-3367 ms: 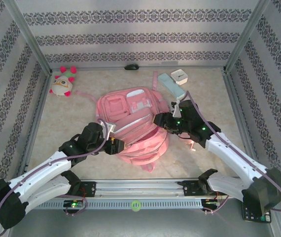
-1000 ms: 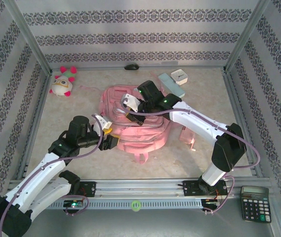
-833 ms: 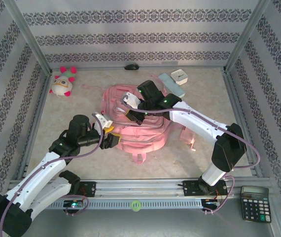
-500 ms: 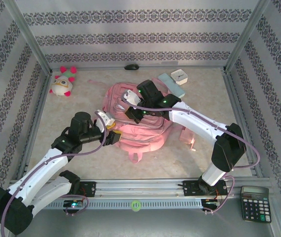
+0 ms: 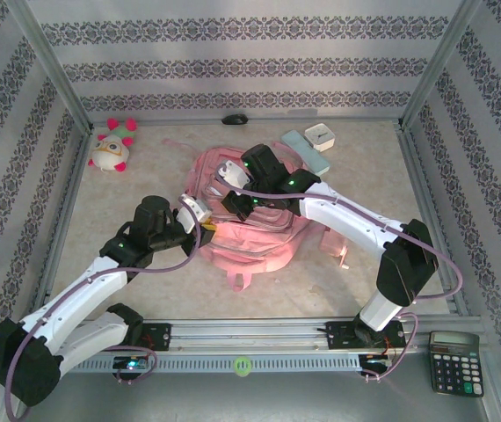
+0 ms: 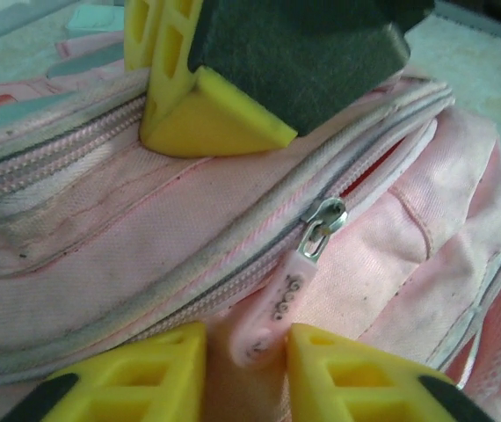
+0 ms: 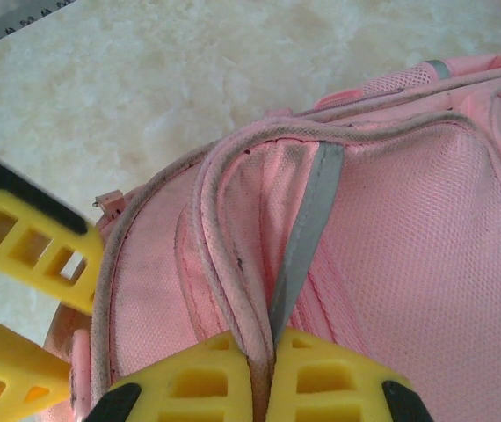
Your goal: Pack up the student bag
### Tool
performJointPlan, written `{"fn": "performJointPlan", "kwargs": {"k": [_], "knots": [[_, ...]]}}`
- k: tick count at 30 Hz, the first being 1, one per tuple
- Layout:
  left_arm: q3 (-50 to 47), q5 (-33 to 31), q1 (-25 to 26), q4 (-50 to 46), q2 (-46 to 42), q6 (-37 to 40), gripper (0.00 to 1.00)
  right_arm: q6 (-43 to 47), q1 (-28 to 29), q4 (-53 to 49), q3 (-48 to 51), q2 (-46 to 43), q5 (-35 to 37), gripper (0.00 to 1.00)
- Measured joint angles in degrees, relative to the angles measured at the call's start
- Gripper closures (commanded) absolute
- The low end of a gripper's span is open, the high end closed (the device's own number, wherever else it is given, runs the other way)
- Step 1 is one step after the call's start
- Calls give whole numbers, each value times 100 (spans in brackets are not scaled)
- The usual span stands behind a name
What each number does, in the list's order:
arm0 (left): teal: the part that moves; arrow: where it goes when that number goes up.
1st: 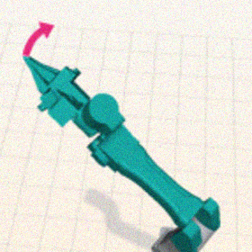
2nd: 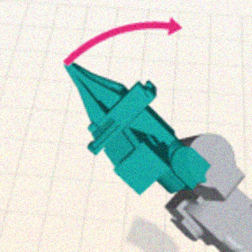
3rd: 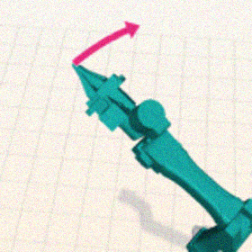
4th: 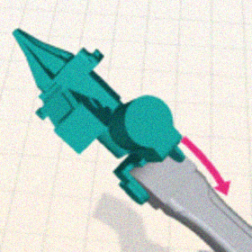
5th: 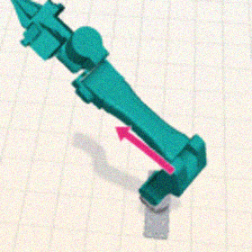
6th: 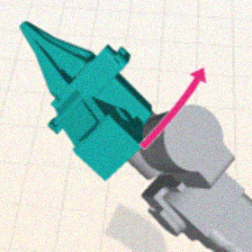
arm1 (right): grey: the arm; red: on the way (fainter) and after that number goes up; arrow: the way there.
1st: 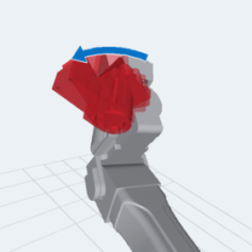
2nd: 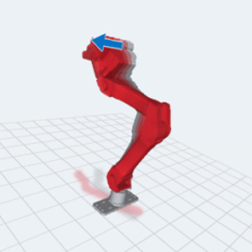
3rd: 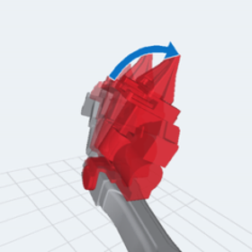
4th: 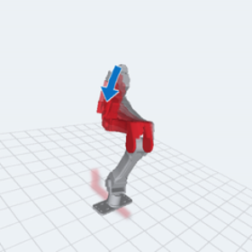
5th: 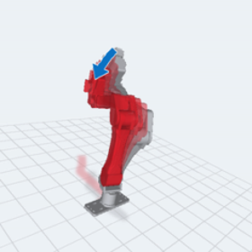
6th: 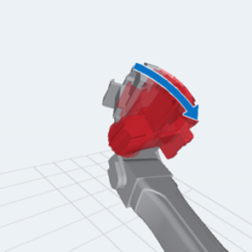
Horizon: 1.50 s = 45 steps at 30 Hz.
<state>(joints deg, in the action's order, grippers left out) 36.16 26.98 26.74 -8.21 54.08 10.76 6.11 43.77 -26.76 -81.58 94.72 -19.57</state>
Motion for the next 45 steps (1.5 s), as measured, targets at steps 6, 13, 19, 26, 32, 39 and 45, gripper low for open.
{"fn": "performJointPlan", "kwargs": {"k": [6,13,19,26,32,39,45], "knots": [[28,179,35,9,-76,111,70,0,0,7,0,7,-13,100],[57,439,70,42,-26,103,69,0,28,9,0,7,-48,100],[142,389,103,81,173,83,63,0,33,7,0,7,0,100],[249,-164,328,79,343,-48,70,-116,26,46,0,7,151,100],[297,-765,433,-24,332,-295,100,-170,26,63,0,7,131,100],[514,-1344,481,-758,68,-446,100,-11,22,157,0,7,-138,100],[544,-1912,474,-1283,-177,-509,100,313,7,105,2,-4,-496,100]]}}
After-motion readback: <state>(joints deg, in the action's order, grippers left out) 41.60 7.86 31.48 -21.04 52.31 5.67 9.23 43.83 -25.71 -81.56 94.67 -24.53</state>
